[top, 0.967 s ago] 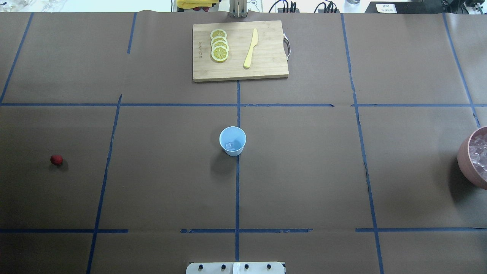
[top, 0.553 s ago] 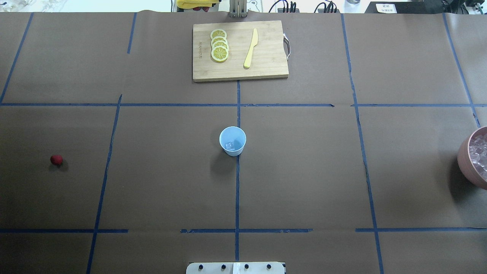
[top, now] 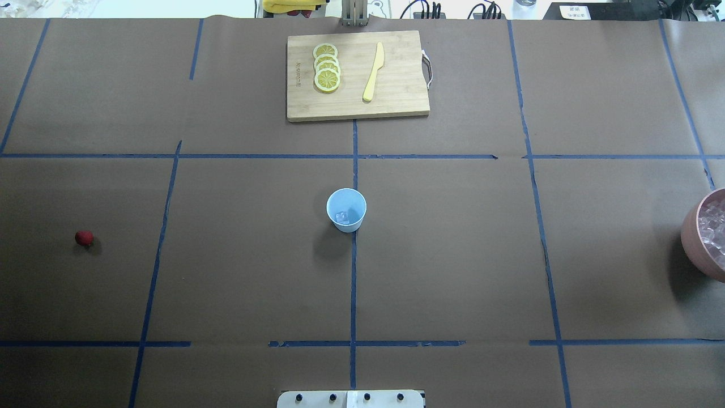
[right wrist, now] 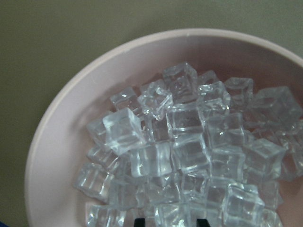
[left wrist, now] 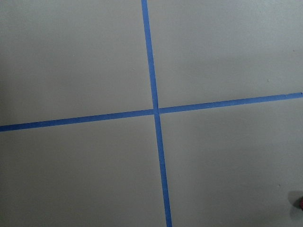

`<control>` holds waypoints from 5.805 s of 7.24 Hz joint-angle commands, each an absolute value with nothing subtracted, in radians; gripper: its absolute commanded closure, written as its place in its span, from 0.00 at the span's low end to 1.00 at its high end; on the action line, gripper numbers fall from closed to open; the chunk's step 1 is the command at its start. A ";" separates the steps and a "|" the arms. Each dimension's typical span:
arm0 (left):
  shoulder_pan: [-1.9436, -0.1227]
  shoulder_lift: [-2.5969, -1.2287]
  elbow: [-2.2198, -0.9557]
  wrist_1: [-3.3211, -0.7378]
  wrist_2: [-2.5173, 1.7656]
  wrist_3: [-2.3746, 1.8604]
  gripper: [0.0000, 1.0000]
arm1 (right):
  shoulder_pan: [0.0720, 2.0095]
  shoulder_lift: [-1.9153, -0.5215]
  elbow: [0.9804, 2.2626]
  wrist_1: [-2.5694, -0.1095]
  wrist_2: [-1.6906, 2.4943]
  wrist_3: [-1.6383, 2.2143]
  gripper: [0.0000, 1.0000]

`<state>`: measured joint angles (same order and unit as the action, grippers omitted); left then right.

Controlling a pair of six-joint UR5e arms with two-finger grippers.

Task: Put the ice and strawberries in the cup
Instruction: 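Lower the right gripper into the ice bowl toward a cube, then grasp a second ice cube with the right gripper and lift, then carry the ice cube with the right gripper over the blue cup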

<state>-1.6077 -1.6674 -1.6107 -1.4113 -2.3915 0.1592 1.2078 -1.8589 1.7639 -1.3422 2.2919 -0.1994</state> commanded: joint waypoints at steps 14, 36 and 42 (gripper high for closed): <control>-1.608 -1.666 -1.620 -1.411 -2.393 0.155 0.00 | 1.204 -1.870 1.810 -1.351 2.302 -0.199 1.00; -1.603 -1.675 -1.606 -1.410 -2.390 0.153 0.00 | 0.526 -0.589 1.437 -1.733 1.956 1.063 0.97; -1.601 -1.680 -1.611 -1.410 -2.390 0.143 0.00 | 0.529 -0.604 1.448 -1.759 1.957 1.062 0.25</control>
<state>-1.6016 -1.6793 -1.6099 -1.4097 -2.3899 0.1474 0.5300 -0.6020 1.4458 -1.7572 1.9585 1.0610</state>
